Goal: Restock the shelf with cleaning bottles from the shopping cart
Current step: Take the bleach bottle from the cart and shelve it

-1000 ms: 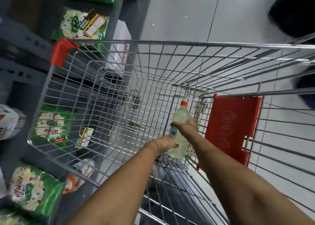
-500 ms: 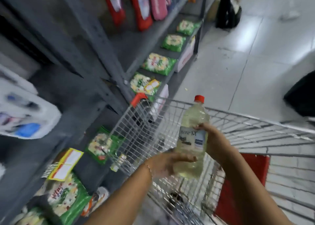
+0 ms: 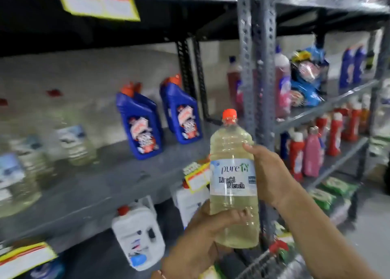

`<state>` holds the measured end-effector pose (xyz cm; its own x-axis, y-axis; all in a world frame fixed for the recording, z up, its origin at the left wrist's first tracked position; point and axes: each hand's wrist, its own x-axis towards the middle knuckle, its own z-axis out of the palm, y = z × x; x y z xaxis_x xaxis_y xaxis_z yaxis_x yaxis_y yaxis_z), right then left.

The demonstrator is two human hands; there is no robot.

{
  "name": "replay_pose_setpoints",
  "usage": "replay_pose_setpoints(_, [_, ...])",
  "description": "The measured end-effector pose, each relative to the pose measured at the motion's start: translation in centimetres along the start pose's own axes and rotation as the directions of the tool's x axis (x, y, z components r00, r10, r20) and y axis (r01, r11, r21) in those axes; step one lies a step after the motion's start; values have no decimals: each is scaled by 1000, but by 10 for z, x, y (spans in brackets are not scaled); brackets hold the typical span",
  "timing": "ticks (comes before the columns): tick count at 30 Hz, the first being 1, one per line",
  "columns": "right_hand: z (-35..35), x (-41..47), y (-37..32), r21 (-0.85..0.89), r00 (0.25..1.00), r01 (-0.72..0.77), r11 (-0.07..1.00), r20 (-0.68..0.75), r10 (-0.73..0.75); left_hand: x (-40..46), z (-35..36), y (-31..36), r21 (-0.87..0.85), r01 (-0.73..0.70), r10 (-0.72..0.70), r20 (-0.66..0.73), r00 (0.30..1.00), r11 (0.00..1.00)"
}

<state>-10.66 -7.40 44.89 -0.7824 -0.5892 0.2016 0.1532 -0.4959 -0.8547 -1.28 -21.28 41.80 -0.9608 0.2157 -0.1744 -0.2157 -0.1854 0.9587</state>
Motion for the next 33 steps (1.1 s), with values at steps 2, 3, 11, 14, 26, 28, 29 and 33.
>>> replay_pose_setpoints(2, [54,21,-12,-56,998,9,998,69,-5,-49,-34,24,3,-159,159,-39,986,987])
replay_pose_setpoints(3, [83,29,-17,-62,993,24,998,114,-16,-68,-55,41,21,-246,247,-52,968,969])
replay_pose_setpoints(11, [199,70,17,-420,949,272,866,267,-169,-112,-128,83,219,-464,511,-279,813,858])
replay_pose_setpoints(14, [232,97,44,-428,948,315,847,188,-257,-121,-164,95,326,-436,539,-385,749,839])
replay_pose_setpoints(26, [248,210,126,-473,975,221,853,111,-191,-103,-263,112,546,-248,556,-519,650,800])
replay_pose_setpoints(28, [246,216,135,-494,979,201,846,117,-165,-101,-264,115,593,-212,574,-528,626,777])
replay_pose_setpoints(29, [244,217,140,-520,982,189,833,116,-151,-101,-265,117,625,-183,581,-524,623,759])
replay_pose_setpoints(33, [235,220,157,-575,986,161,802,125,-108,-113,-271,116,748,-25,624,-534,571,663])
